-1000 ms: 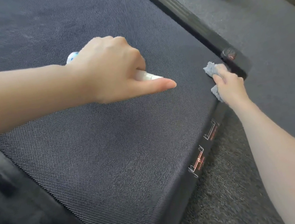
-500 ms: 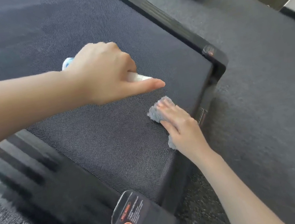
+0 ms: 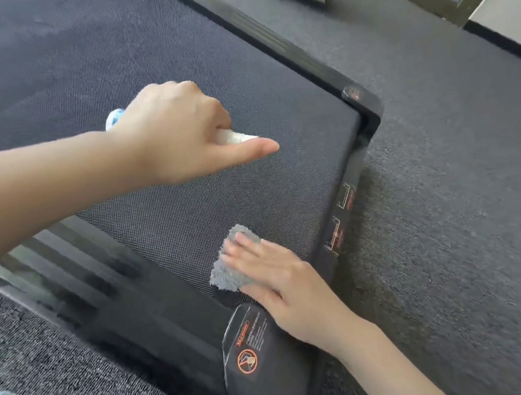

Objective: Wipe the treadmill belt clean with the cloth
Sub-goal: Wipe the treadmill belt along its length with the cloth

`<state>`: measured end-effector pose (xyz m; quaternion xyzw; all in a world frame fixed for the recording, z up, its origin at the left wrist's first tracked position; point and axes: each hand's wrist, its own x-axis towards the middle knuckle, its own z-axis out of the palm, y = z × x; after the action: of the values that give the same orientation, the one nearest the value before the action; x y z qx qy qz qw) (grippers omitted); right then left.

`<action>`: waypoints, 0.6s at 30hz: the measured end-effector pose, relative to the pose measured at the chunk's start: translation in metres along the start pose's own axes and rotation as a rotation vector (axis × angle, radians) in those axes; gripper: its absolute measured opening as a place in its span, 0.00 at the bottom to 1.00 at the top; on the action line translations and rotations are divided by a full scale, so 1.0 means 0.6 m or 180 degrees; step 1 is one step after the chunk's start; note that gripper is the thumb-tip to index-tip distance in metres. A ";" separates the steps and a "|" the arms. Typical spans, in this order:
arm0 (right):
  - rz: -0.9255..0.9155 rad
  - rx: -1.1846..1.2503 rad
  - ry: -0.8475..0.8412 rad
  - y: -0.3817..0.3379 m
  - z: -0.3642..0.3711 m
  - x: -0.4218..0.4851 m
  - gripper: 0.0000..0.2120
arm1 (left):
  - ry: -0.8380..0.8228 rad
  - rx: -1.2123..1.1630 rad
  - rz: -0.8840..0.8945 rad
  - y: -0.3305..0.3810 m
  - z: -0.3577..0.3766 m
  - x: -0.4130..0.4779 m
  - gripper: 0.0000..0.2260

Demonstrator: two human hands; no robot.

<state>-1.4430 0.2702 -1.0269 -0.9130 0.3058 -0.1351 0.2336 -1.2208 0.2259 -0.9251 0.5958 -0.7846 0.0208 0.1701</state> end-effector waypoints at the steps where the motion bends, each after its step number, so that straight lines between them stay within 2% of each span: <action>1: 0.0010 0.0034 -0.0017 -0.004 0.000 -0.001 0.21 | -0.0013 0.0012 0.0000 -0.001 -0.001 -0.002 0.36; 6: 0.0275 0.0610 -0.0049 -0.010 -0.017 0.003 0.21 | -0.0123 -0.0055 -0.0142 -0.004 -0.009 -0.011 0.35; 9: 0.0460 0.0904 0.0378 -0.012 -0.023 0.009 0.16 | -0.0153 -0.0078 -0.0168 -0.003 -0.012 -0.012 0.35; 13: 0.0711 0.0650 0.0730 -0.013 -0.033 0.036 0.12 | -0.0126 -0.0069 -0.0145 -0.003 -0.011 -0.010 0.36; 16: 0.0816 -0.0032 0.0607 -0.004 -0.034 0.056 0.15 | -0.0111 -0.0069 -0.0172 -0.002 -0.010 -0.008 0.36; 18: 0.0922 -0.0217 0.0499 -0.001 -0.029 0.058 0.16 | -0.0071 -0.0151 -0.0218 -0.002 -0.009 -0.008 0.36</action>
<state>-1.4224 0.2430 -1.0083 -0.8535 0.4560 -0.1603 0.1949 -1.2169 0.2314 -0.9216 0.6184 -0.7658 -0.0102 0.1760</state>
